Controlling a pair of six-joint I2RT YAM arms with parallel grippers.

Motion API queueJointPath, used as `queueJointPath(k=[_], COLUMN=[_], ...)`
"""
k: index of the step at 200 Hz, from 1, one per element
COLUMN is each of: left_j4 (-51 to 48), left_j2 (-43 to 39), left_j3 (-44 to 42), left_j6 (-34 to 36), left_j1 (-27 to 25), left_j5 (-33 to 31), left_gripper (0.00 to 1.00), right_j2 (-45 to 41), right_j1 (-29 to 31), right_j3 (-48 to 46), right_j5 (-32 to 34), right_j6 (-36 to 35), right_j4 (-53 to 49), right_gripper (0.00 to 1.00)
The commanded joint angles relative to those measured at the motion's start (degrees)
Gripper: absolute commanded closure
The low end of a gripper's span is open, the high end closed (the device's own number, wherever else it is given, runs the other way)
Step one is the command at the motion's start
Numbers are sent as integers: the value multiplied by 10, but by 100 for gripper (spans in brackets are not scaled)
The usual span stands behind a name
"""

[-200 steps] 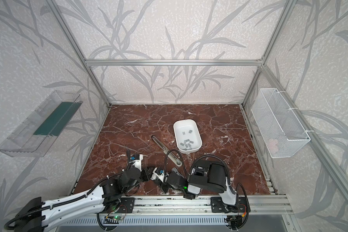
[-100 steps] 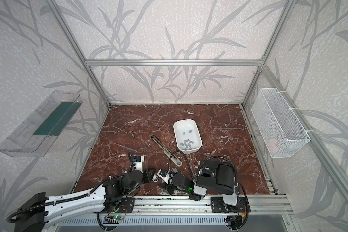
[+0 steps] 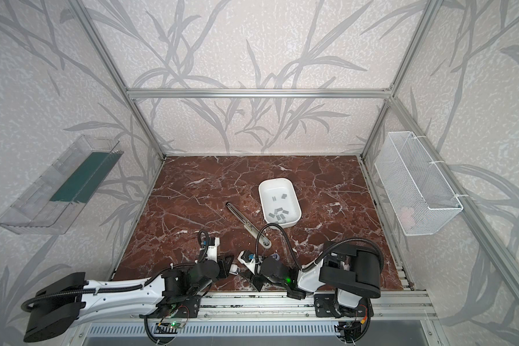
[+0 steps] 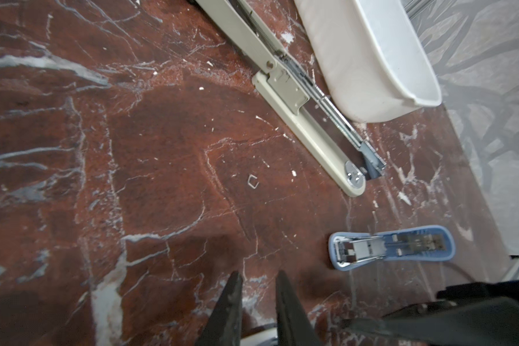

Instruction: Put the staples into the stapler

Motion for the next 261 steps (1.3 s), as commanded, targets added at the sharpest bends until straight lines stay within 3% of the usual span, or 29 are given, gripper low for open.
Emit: queueJointPath(k=[1,22,40,91,144,215,261], left_j4=[5,14,7,-56,-38,-19,43], left_j2=[34,63,73,26,87,158,214], left_j3=[25,34,45,73,88,97,87], left_j6=[33,49,51,65,77,87,80], left_j1=[-17,-19,-20,-23,-73,-99,-110], left_j5=[-74,-90,-95,-106,-147,-222,-235], left_gripper=[77,77,67,60,45,44,44], right_j2=[-14,-16,-22,-54,-85,-88,-82], right_j1=[4,4,4,10,12,11,12], right_j3=[-5,-7,-12,-30,-47,-53,-52], right_j5=[14,16,17,-1,9,22,18], right_j6=[-2,2,2,-27,-20,-12,-10], right_j4=[-21,-24,-30,-55,-67,-58,-55], right_gripper=[62,63,63,60,59,59,59])
